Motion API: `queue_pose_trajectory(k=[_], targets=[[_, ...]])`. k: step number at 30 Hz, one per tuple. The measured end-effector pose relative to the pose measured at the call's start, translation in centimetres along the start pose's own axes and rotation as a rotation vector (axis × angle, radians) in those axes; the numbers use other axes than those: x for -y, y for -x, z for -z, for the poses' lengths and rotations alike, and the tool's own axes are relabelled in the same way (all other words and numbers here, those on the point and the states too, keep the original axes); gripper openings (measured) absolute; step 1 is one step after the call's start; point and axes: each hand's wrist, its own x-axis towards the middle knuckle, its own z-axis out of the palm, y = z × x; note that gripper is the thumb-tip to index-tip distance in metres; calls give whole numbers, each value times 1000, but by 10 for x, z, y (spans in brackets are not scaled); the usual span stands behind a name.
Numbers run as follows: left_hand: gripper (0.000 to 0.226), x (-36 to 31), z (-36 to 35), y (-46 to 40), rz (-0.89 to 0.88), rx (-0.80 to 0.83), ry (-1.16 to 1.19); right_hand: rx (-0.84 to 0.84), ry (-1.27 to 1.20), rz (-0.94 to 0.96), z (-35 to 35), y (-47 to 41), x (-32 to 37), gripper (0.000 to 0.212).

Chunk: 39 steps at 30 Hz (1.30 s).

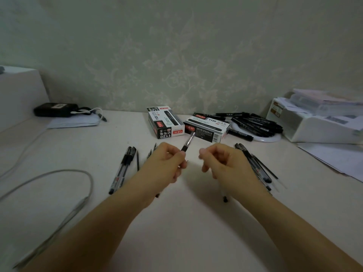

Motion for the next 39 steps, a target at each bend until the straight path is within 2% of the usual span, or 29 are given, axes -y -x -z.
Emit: queue_pose_trajectory(k=[4,6,12,18,24,27,30,32,34,37,39], targets=[[10,3,-1,1,-320,83,-482,32,-148,-13,3,-1,0,33],[18,5,-2,4,-440,110,-640,74,-203,14,1,-1,-1,24],[19,9,-6,5,-490,145,-617,133,-230,32,-3,0,-5,17],[19,7,3,-2,-611,115,-715,135,-276,46,-5,0,-1,26],[22,7,1,-3,-600,64,-744,112,-302,50,0,1,2,38],[30,9,1,-4,-605,71,-769,96,-296,52,0,0,-1,29],[34,14,2,-4,-517,63,-816,12,-283,31,1,-4,-6,12],[27,18,3,-6,-459,27,-822,-61,-228,19,5,-7,-9,6],[16,20,6,-8,-432,15,-808,-78,-50,34,8,-7,-12,9],[9,20,6,-9,-442,31,-807,39,275,104,6,-2,-17,13],[9,18,6,-9,-469,24,-829,122,400,134,3,0,-19,13]])
